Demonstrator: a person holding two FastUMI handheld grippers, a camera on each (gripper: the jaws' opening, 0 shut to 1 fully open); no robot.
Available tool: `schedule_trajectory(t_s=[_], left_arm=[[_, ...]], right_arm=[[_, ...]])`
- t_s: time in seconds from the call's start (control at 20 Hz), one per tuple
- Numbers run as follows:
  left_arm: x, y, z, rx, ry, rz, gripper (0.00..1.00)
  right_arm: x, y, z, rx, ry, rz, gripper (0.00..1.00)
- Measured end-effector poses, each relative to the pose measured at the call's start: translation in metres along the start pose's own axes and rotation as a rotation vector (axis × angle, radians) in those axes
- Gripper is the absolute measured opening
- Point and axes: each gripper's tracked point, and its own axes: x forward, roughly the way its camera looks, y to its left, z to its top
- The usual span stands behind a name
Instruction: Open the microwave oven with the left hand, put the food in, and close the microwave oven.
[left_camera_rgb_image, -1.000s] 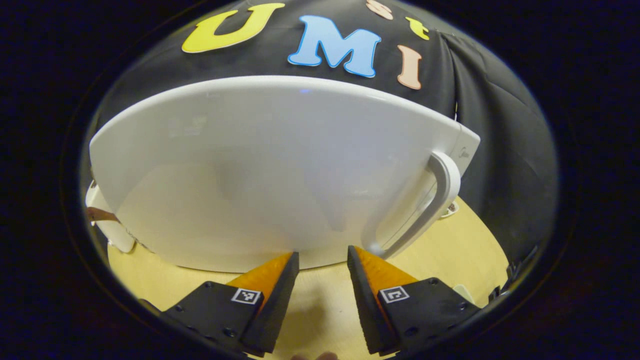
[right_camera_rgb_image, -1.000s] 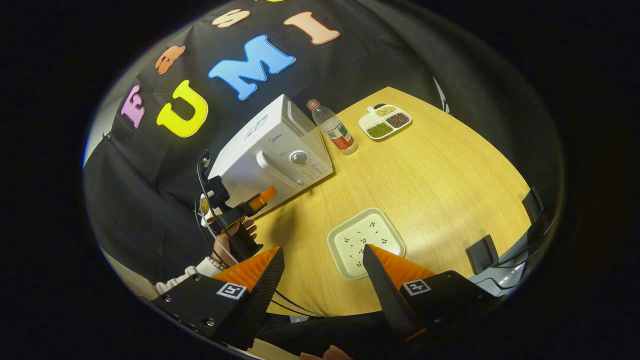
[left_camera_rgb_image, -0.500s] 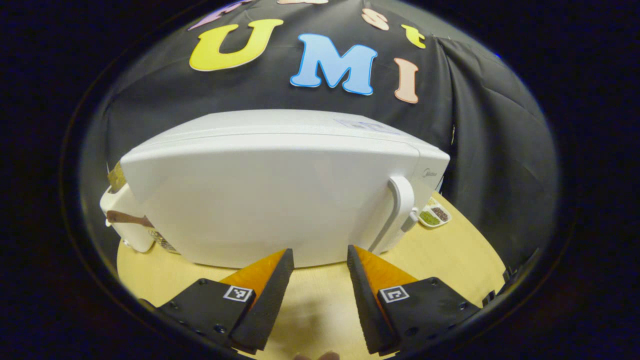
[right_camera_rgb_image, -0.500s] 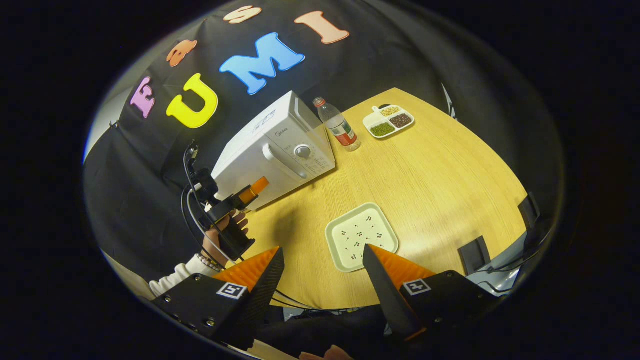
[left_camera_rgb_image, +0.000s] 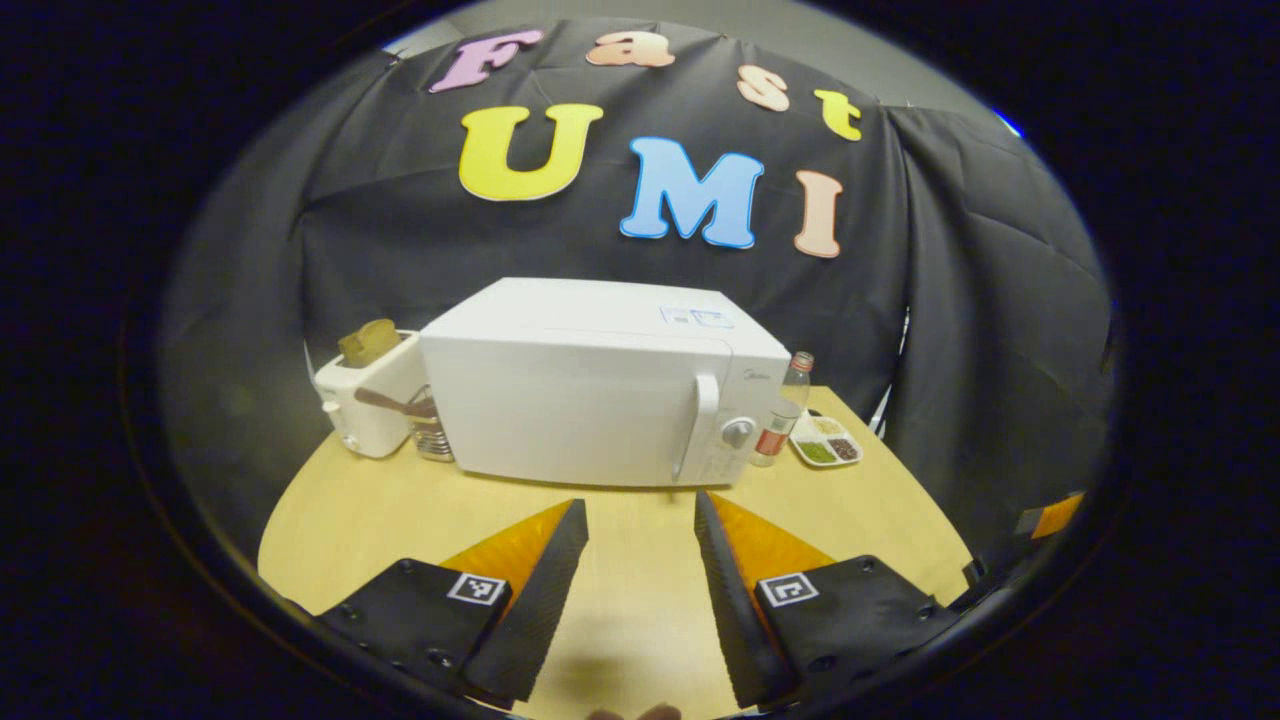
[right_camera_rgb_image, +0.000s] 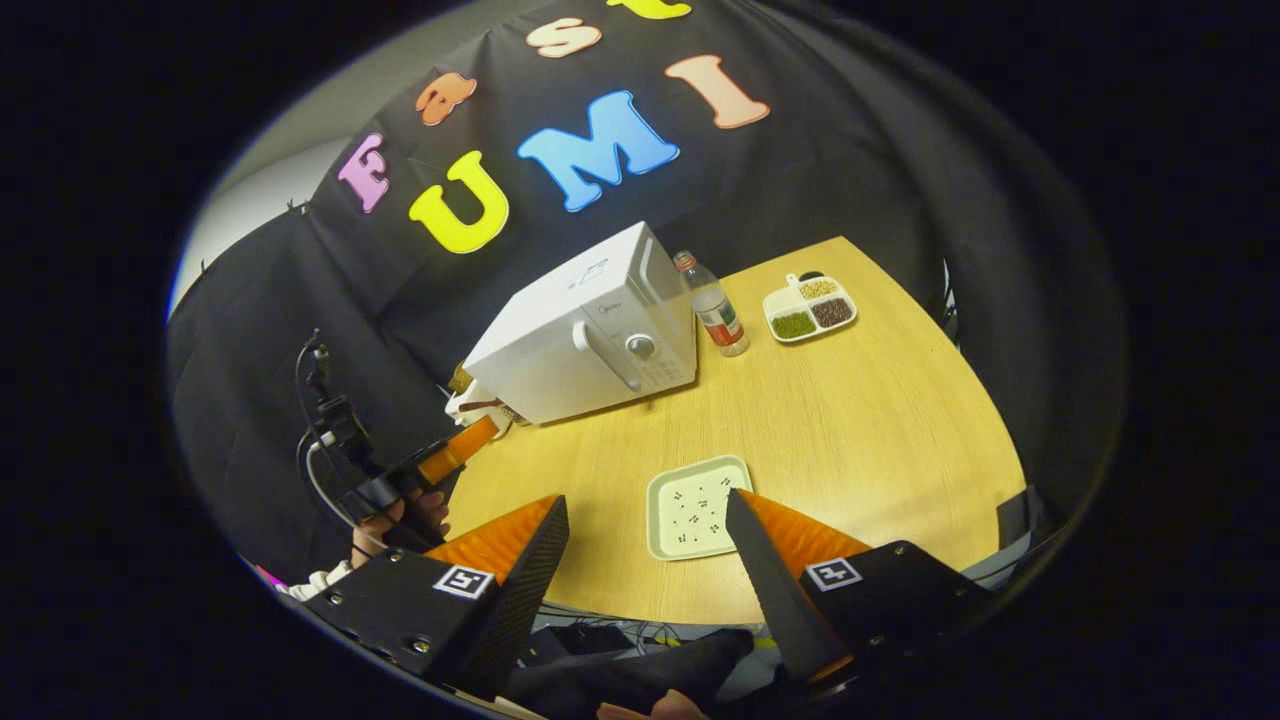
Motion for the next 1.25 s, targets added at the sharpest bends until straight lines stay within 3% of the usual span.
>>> schedule_trajectory(t_s=[0.2,0.25,0.3,0.4,0.45,0.6,0.65,0.7,0.75,0.9,1.05,1.15,1.25], left_arm=[[-0.094,-0.036,0.019,-0.058,-0.058,0.028,0.77],[-0.116,-0.042,0.026,-0.078,-0.076,0.031,0.82],[-0.138,-0.044,0.036,-0.083,-0.096,0.043,0.77],[-0.181,-0.041,0.068,-0.052,-0.160,0.078,0.79],[-0.205,-0.039,0.088,-0.032,-0.204,0.093,0.80],[-0.264,-0.041,0.161,0.022,-0.395,0.116,0.71],[-0.279,-0.041,0.170,0.024,-0.436,0.115,0.76],[-0.288,-0.041,0.176,0.014,-0.454,0.109,0.81],[-0.293,-0.042,0.177,0.001,-0.466,0.098,0.76],[-0.308,-0.024,0.174,-0.008,-0.482,0.113,0.78],[-0.305,-0.009,0.158,0.008,-0.463,0.129,0.70],[-0.305,0.000,0.159,-0.009,-0.476,0.132,0.70],[-0.306,0.010,0.158,-0.023,-0.483,0.137,0.70]], right_arm=[[-0.020,-0.011,0.025,-0.091,-0.055,0.048,0.97],[-0.023,-0.010,0.034,-0.110,-0.073,0.055,0.97],[-0.027,-0.008,0.047,-0.137,-0.103,0.065,0.98],[-0.034,-0.004,0.067,-0.184,-0.141,0.060,0.97],[-0.040,0.002,0.080,-0.208,-0.167,0.055,0.97],[-0.070,0.043,0.136,-0.301,-0.316,0.062,0.97],[-0.079,0.058,0.154,-0.339,-0.374,0.056,0.97],[-0.083,0.073,0.165,-0.372,-0.420,0.047,0.97],[-0.089,0.089,0.174,-0.399,-0.459,0.046,0.97],[-0.099,0.124,0.195,-0.457,-0.576,0.010,0.97],[-0.092,0.143,0.186,-0.513,-0.603,-0.066,0.97],[-0.089,0.156,0.182,-0.539,-0.620,-0.116,0.97],[-0.085,0.179,0.177,-0.587,-0.627,-0.114,0.97]])
